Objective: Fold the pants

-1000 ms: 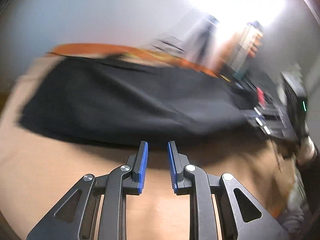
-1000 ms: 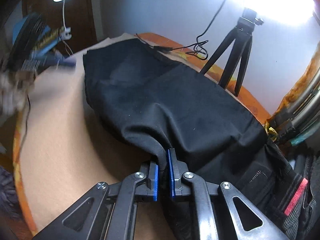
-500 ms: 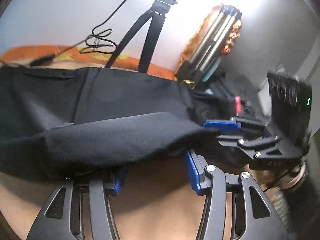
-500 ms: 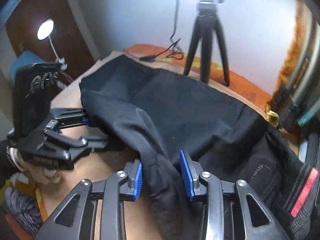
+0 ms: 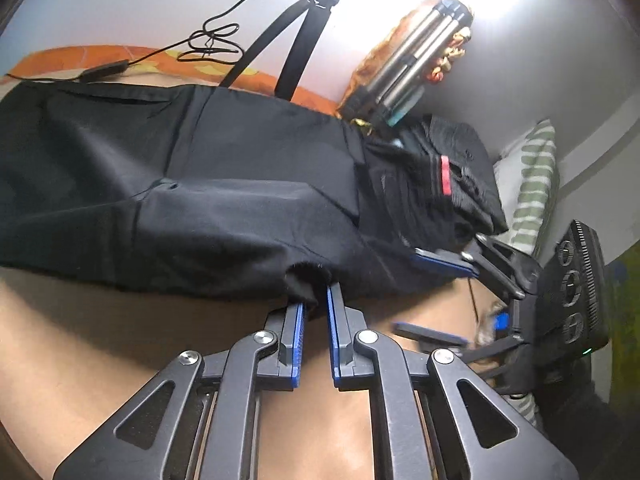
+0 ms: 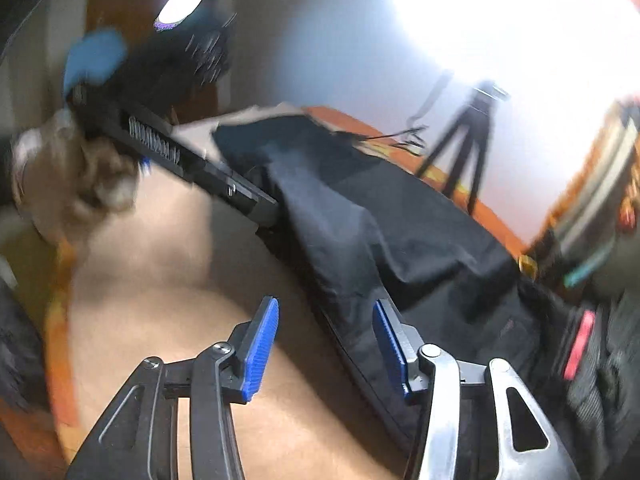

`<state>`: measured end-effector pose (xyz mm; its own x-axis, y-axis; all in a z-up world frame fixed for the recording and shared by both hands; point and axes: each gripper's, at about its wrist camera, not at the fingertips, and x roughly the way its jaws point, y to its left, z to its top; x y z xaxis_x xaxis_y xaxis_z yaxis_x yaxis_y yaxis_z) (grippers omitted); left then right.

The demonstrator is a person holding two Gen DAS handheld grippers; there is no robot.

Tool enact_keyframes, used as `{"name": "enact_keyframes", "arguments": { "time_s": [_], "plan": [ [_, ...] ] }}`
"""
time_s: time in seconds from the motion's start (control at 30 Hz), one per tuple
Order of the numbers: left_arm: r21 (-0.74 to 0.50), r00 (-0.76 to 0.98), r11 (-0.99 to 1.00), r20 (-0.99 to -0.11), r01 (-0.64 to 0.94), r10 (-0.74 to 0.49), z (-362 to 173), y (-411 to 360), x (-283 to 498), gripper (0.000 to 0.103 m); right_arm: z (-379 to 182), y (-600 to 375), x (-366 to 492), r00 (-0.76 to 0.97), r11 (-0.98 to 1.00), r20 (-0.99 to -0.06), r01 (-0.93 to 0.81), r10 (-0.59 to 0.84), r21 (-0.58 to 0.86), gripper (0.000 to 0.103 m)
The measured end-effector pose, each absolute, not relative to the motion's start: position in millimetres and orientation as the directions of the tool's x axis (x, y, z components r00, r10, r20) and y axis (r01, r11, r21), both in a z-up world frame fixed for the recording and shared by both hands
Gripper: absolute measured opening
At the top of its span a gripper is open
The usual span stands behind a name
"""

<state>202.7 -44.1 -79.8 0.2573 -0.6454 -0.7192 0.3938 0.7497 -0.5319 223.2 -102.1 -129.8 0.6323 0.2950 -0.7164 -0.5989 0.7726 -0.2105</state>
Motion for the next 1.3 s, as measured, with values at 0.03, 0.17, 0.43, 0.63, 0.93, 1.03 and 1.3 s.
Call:
{"name": "enact_keyframes", "arguments": {
  "time_s": [0.03,0.17,0.43,0.63,0.93,1.03,1.3],
  "plan": [
    [-0.526,0.26,0.754,-0.723,0.393,-0.64,-78.9,-41.6,200.9,0.006,-136.3,-95.3,224.7,0.636,0.759,-0.719,-0.605,0.28,-0.24,0.056],
    [-0.507,0.262,0.775,-0.745,0.376,-0.614,-80.2,-27.2,195.3,0.006,-162.6,-71.4,234.1,0.646,0.706,-0.732,-0.621,0.215,-0.341,0.054],
    [-0.372,0.451,0.899,-0.777,0.231,-0.438,-68.0,74.4,192.2,0.008,-181.8,-35.1,234.1,0.747,0.587,-0.646,-0.596,0.156,-0.547,0.053],
    [-0.28,0.571,0.96,-0.788,0.001,-0.23,-72.1,174.4,216.8,0.047,-179.4,-24.1,248.6,0.712,0.591,-0.686,-0.621,0.152,-0.514,0.017],
    [-0.396,0.529,0.886,-0.819,-0.242,-0.222,-126.6,248.4,270.3,0.055,-133.7,-79.9,309.5,0.468,0.78,-0.801,-0.626,0.374,-0.001,0.01],
    [-0.397,0.533,0.879,-0.82,-0.264,-0.21,-136.0,249.7,277.1,0.055,-136.5,-71.8,304.4,0.47,0.763,-0.814,-0.644,0.342,-0.051,0.01],
    [-0.326,0.547,0.908,-0.826,-0.265,-0.137,-135.3,229.0,297.7,0.062,-146.9,-60.6,288.5,0.475,0.742,-0.826,-0.661,0.303,-0.108,0.01]
  ]
}}
